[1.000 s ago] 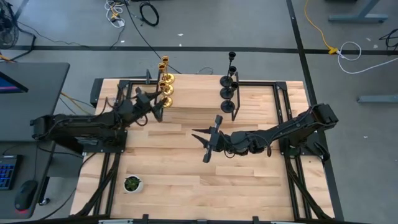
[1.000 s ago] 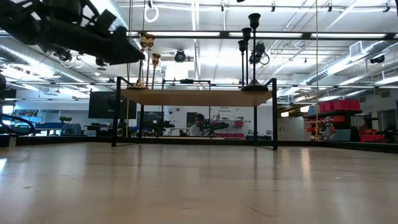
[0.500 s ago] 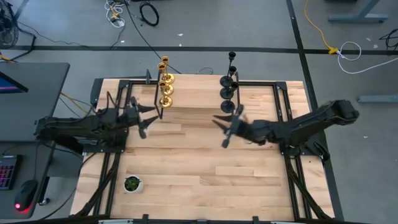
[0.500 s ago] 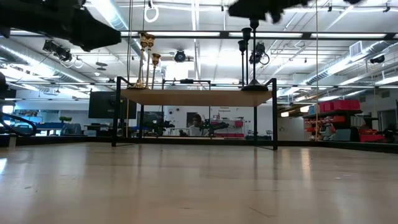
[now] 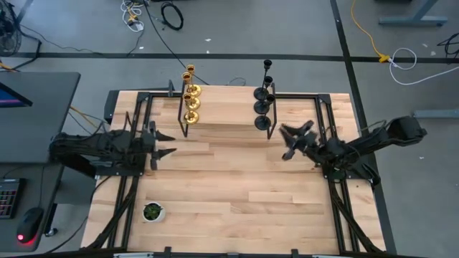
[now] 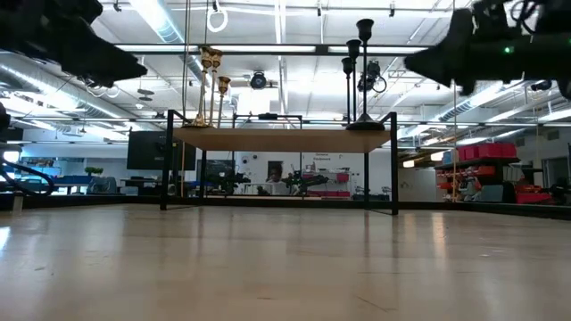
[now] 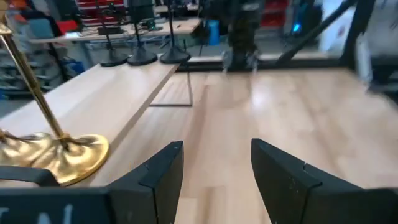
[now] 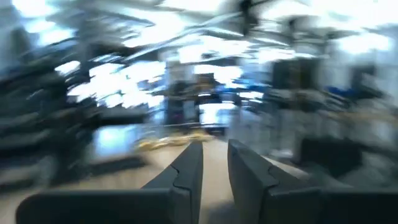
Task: Pick & Place candle stick holders
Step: Return to Home Position
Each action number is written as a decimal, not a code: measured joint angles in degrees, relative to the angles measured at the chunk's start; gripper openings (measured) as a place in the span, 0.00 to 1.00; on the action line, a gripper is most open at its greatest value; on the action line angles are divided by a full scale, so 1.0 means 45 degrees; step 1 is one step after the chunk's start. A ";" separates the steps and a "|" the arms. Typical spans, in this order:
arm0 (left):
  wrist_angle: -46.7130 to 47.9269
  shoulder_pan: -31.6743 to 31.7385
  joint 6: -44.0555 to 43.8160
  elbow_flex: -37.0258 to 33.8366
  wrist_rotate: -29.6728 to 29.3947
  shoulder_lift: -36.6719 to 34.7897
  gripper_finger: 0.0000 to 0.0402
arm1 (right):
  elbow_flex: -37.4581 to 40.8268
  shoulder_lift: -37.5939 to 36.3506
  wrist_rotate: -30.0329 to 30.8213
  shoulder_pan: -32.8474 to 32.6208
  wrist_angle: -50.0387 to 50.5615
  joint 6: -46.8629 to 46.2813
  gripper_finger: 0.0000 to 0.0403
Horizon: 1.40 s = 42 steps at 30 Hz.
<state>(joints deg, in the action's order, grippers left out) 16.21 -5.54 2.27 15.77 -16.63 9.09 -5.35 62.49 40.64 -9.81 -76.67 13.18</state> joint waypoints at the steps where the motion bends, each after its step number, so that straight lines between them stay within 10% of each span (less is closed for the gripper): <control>1: -0.0035 -0.0009 -0.0383 0.0010 0.0127 -0.0029 0.47 | 0.0250 -0.0015 0.0736 0.0006 -0.0512 -0.0402 0.19; 8: 0.0500 -0.0020 0.0320 0.0053 0.0145 -0.0115 0.47 | 0.0978 -0.0017 0.3924 -0.0001 -0.1886 -0.3841 0.19; 18: 0.1468 -0.0015 -0.2915 0.0016 0.0641 -0.0014 0.47 | 0.0978 0.0007 0.4080 -0.0004 -0.1401 -0.3165 0.19; 25: -0.1198 -0.0020 -0.0621 -0.1283 0.0826 -0.0022 0.47 | 0.0978 -0.0204 0.4077 -0.0005 -0.1384 -0.2796 0.19; 29: -0.5252 -0.0025 -0.0260 -0.3269 0.1794 -0.0023 0.47 | 0.0978 -0.1357 0.3437 -0.0009 0.0344 -0.2823 0.19; 42: -0.4591 -0.0025 -0.0367 -0.3240 0.2047 -0.0022 0.47 | 0.0973 -0.7392 0.3426 -0.0009 0.4438 -0.2820 0.19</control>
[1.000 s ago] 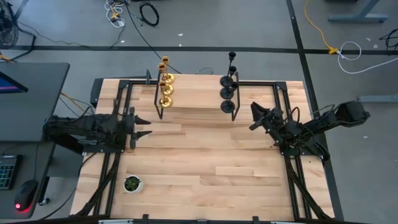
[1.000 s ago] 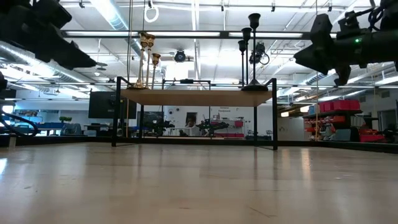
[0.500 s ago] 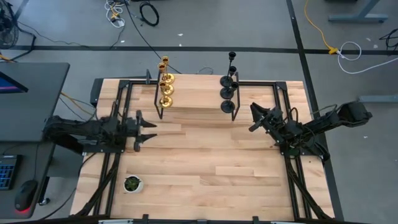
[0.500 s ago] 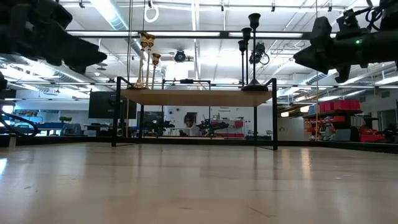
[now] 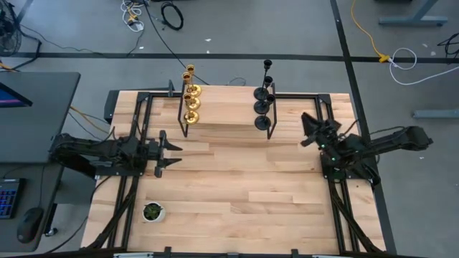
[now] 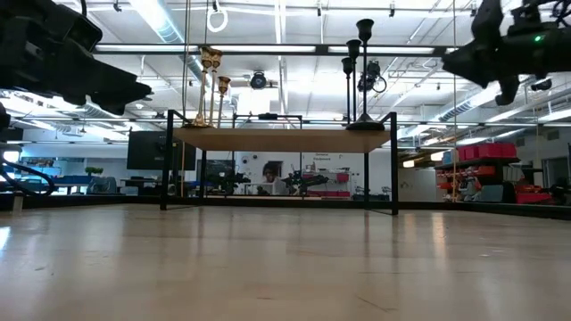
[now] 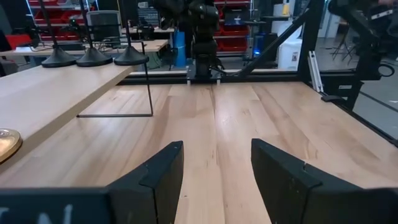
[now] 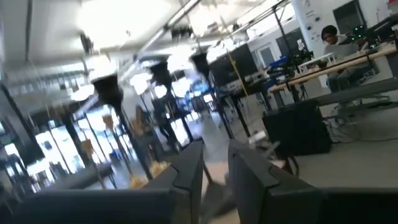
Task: Pick & Place candle stick holders
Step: Return to Home Position
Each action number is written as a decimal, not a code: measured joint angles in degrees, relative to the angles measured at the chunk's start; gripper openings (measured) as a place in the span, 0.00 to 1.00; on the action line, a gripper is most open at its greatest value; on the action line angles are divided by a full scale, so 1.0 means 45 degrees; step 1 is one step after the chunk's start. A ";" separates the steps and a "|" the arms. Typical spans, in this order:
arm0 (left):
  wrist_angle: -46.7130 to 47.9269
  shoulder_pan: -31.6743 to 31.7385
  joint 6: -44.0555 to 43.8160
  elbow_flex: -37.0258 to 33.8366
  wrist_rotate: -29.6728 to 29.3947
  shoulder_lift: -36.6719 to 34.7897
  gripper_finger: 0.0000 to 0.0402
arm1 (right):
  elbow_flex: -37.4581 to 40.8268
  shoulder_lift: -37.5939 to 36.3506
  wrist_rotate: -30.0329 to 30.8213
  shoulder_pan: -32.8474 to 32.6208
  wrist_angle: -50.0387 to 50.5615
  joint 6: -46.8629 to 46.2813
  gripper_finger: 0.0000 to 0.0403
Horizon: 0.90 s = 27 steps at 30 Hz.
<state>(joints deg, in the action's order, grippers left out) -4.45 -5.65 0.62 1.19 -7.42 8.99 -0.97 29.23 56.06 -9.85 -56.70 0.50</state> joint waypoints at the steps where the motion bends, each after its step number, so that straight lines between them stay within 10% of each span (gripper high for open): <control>1: -0.0004 0.0000 0.0000 0.0000 0.0000 0.0000 0.47 | 0.0000 -0.0518 0.0003 0.0000 0.0093 0.0004 0.19; 13: 0.0237 -0.0083 0.0000 -0.0141 0.0029 -0.0766 0.47 | 0.0005 -0.6505 0.0018 0.0000 0.0135 0.0004 0.19; 27: -0.0892 0.0123 0.0001 -0.0155 -0.0058 -0.1987 0.47 | 0.0002 -0.6395 0.2286 0.0005 -0.1681 0.0028 0.19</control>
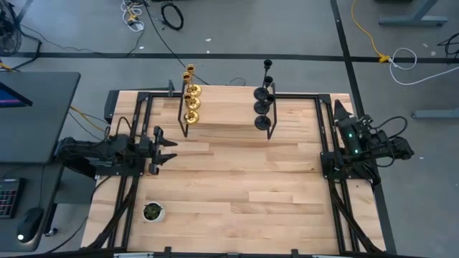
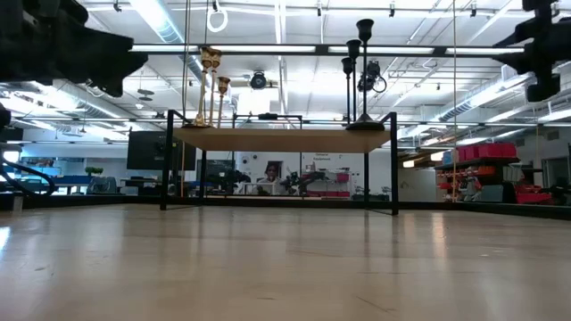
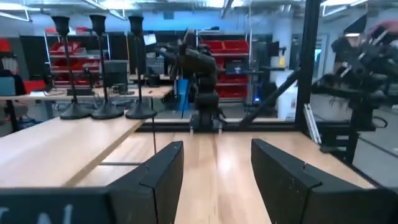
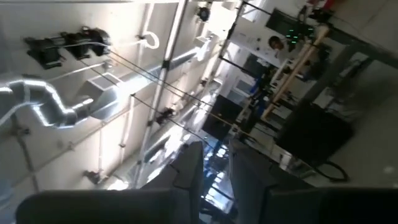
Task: Pick & Place candle stick holders
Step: Return to Home Position
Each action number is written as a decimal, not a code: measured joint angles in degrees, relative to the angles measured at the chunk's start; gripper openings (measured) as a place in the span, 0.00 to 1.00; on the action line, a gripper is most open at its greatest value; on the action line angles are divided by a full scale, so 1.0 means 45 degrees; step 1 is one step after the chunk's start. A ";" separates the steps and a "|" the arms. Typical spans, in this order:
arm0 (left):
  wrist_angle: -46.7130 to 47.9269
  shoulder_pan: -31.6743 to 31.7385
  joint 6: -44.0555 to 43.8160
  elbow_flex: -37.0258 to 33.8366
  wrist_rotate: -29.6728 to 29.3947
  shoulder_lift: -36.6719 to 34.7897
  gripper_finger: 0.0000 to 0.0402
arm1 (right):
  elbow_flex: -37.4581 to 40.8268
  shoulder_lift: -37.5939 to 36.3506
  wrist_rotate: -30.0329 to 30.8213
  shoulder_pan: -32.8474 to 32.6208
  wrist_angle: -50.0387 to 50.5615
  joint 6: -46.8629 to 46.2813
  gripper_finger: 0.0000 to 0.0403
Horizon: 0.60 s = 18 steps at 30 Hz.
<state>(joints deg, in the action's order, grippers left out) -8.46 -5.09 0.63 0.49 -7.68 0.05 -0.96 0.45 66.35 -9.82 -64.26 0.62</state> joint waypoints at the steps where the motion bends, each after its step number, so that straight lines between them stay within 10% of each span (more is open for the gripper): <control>1: -0.0058 0.0061 -0.0001 0.0000 0.0028 0.0000 0.47 | -0.0002 -0.0001 0.0268 0.0000 0.0134 0.0000 0.19; 6: -0.0097 0.0651 -0.0001 -0.0005 0.0006 0.0000 0.47 | 0.0000 -0.0002 0.0848 -0.0068 0.1349 0.1809 0.19; 13: -0.0137 0.1560 -0.0001 -0.0005 0.0004 0.0000 0.47 | 0.0003 0.0010 -1.1139 -0.0172 0.4975 0.4230 0.19; 18: -0.0137 0.2048 -0.0001 -0.0005 0.0004 0.0000 0.47 | 0.0003 0.0010 -1.4319 -0.0170 0.8641 0.3113 0.19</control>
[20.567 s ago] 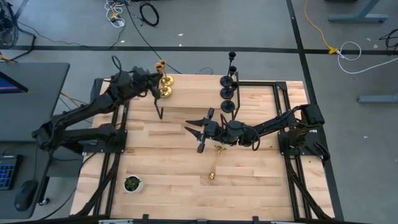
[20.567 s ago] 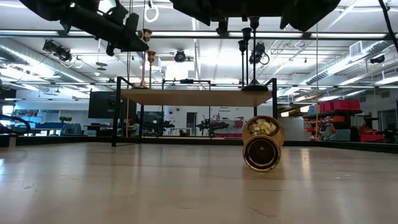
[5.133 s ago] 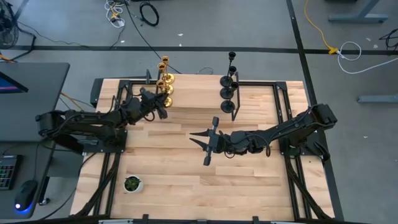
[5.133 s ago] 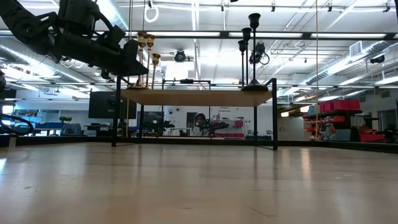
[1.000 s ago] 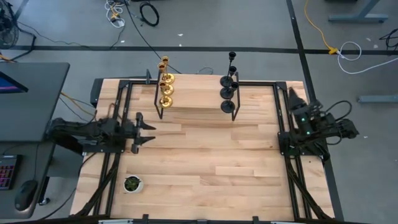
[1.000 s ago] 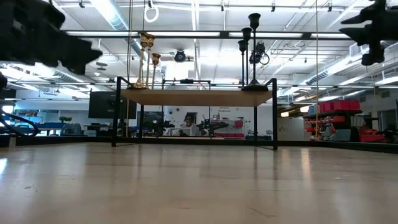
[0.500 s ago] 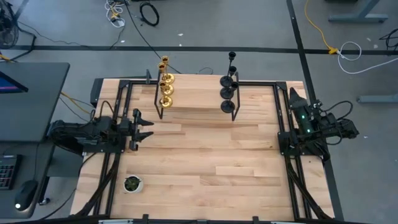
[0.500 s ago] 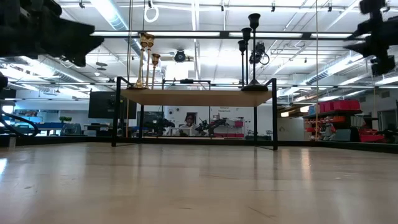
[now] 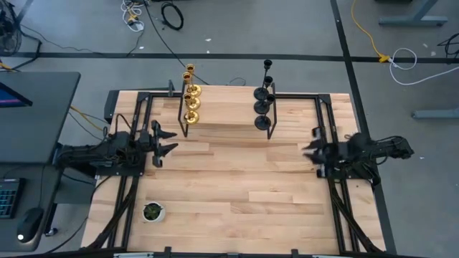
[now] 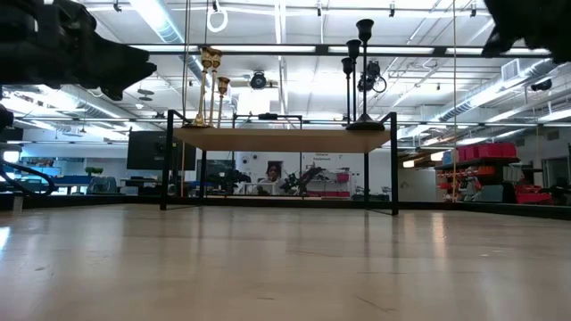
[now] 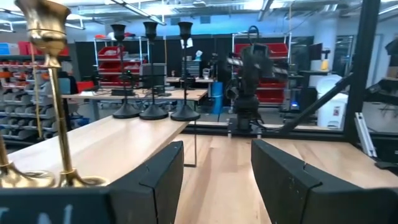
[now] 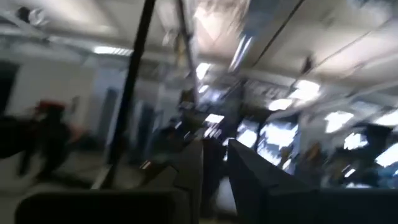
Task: Pick & Place candle stick holders
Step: Return to Home Position
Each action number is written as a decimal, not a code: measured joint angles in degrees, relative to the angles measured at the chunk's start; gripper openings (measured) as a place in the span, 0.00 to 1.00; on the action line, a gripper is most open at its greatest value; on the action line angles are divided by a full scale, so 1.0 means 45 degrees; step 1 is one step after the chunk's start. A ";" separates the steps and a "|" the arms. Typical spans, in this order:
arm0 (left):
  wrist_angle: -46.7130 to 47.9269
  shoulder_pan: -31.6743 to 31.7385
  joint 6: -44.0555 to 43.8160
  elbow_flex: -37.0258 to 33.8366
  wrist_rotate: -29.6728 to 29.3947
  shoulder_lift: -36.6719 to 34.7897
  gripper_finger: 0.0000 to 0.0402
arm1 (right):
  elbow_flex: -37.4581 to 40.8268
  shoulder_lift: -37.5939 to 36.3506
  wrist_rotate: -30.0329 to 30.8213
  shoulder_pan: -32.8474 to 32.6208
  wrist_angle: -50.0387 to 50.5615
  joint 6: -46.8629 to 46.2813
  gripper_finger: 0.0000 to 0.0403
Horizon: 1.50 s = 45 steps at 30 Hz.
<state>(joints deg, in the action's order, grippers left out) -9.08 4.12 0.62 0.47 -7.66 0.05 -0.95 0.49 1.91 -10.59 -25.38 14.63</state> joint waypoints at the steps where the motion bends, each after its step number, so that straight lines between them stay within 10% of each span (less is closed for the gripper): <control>1: 0.0000 0.0057 0.0000 -0.0001 -0.0004 0.0000 0.47 | 0.0000 0.0005 -0.0332 0.0000 0.0752 -0.0503 0.19; 5: -0.0005 0.0193 0.0000 -0.0005 0.0000 0.0000 0.47 | 0.0000 0.0005 -0.1723 0.0000 0.3083 -0.2137 0.19; 12: -0.0010 0.0611 0.0000 -0.0005 0.0000 0.0000 0.47 | 0.0008 0.0008 0.0131 0.0018 0.5554 -0.1958 0.19; 45: -0.0005 -0.0318 0.0000 -0.0010 -0.0034 0.0000 0.47 | 0.0005 0.0835 0.1142 0.1311 0.5263 -0.2143 0.19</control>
<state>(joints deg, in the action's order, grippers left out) -9.10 2.69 0.62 0.43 -7.81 0.05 -0.93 4.25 7.05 -4.69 -1.69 4.99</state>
